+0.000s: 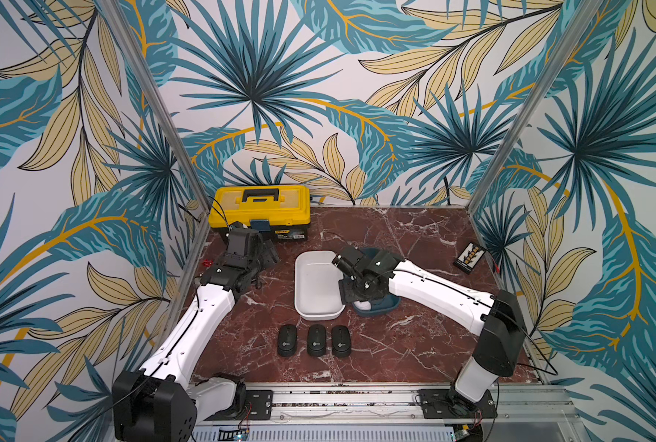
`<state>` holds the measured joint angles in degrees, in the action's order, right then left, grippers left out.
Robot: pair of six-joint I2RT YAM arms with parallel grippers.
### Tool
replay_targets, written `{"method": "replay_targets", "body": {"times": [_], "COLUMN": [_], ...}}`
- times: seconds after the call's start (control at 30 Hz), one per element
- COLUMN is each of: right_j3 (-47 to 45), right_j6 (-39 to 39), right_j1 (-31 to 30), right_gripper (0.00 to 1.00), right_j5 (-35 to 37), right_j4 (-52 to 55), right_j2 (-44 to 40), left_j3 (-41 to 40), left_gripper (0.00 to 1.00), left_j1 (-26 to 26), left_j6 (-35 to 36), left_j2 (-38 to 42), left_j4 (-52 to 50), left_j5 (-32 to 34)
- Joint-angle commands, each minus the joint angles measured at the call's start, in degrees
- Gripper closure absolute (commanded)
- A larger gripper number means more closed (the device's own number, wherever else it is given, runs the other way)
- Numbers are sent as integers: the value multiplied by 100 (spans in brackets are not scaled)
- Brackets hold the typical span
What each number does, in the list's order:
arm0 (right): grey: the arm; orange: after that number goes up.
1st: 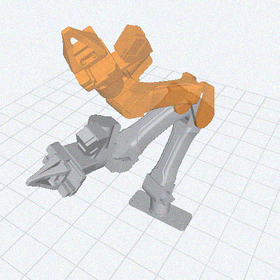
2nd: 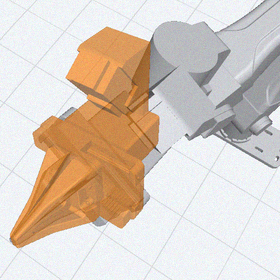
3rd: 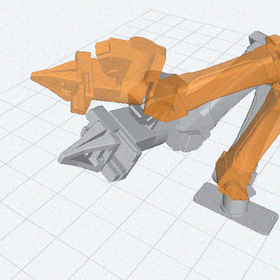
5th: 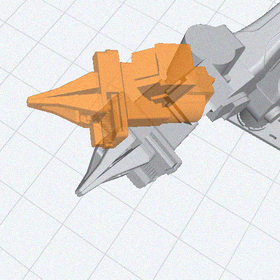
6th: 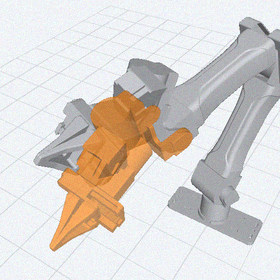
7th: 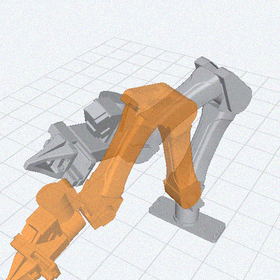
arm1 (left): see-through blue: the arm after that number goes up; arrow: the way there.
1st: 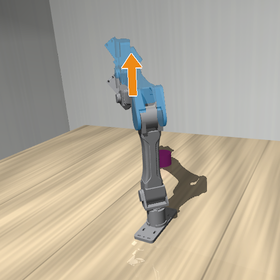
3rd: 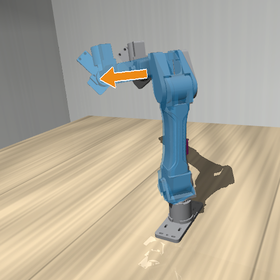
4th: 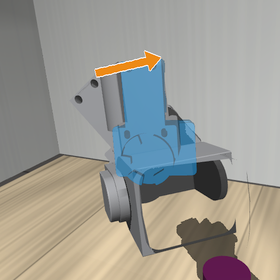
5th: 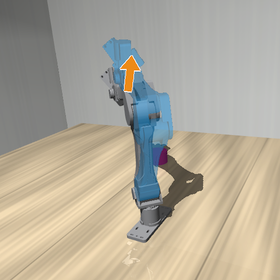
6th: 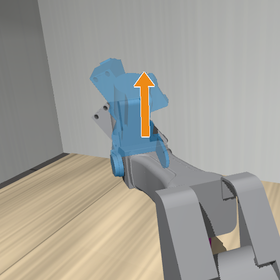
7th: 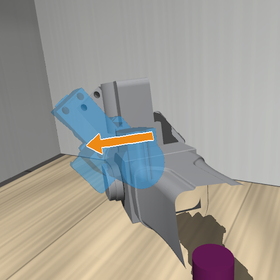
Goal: Place the mice by color into the storage box
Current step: Place the mouse in the storage box, then pick up the mouse from the center of the board.
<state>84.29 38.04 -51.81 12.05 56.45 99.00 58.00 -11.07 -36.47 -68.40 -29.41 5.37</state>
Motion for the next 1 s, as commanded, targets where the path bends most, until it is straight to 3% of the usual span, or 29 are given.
{"method": "replay_targets", "body": {"times": [0.0,0.27,0.5,0.97], "right_j3": [-387,-772,-840,-1198], "right_j6": [432,867,1058,1078], "right_j1": [-323,-853,-885,-907], "right_gripper": [23,23,24,25], "right_j5": [-134,-682,-1258,-1245], "right_j4": [328,-256,-743,-871], "right_j2": [5,323,623,899], "left_j3": [27,7,-44,-184], "left_gripper": [17,17,17,17], "left_j1": [-1,-10,-6,-9], "left_j6": [58,53,52,-9], "left_j2": [107,306,690,679], "left_j4": [45,-172,-359,-311], "left_j5": [108,283,459,439]}}
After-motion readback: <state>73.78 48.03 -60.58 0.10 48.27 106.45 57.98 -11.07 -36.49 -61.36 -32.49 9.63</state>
